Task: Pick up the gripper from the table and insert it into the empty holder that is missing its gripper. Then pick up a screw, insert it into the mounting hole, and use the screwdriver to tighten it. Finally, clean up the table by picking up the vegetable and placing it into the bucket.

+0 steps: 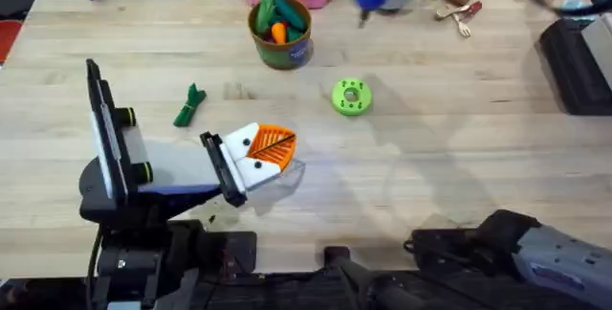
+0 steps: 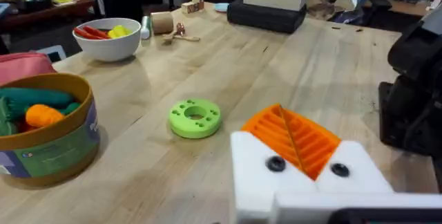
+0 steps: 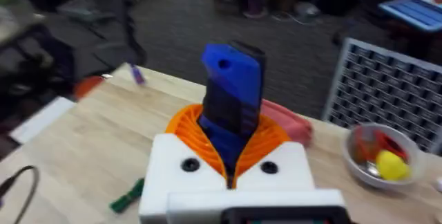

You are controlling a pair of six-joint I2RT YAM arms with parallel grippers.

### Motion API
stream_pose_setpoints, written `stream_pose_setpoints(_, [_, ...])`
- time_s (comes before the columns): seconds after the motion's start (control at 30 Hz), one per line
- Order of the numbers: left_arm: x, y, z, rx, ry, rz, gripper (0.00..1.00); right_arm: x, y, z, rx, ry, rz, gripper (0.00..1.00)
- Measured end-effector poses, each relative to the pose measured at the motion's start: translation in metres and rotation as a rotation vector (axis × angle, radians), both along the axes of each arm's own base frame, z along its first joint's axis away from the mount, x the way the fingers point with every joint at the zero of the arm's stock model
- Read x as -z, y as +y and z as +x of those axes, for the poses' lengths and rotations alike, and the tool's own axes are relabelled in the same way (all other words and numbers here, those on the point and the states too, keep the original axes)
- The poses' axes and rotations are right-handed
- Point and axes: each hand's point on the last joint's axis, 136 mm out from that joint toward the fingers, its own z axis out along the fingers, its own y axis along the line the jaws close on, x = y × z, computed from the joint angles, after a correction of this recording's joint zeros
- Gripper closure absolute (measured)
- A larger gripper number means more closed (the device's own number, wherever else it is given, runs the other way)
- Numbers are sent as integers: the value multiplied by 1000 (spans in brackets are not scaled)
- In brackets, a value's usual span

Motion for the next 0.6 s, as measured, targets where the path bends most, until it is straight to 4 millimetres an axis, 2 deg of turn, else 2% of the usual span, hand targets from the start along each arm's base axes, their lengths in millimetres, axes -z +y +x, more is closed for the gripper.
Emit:
stream_pose_setpoints(0.3, [0,0,0,0,0,0,987,4,60,-19,-323,-91,195,979])
stream_pose_setpoints(0.43, [0,0,0,0,0,0,987,3,78,-40,-498,-150,283,979])
stream_pose_setpoints(0.6, [0,0,0,0,0,0,987,17,96,-71,-697,-125,289,979])
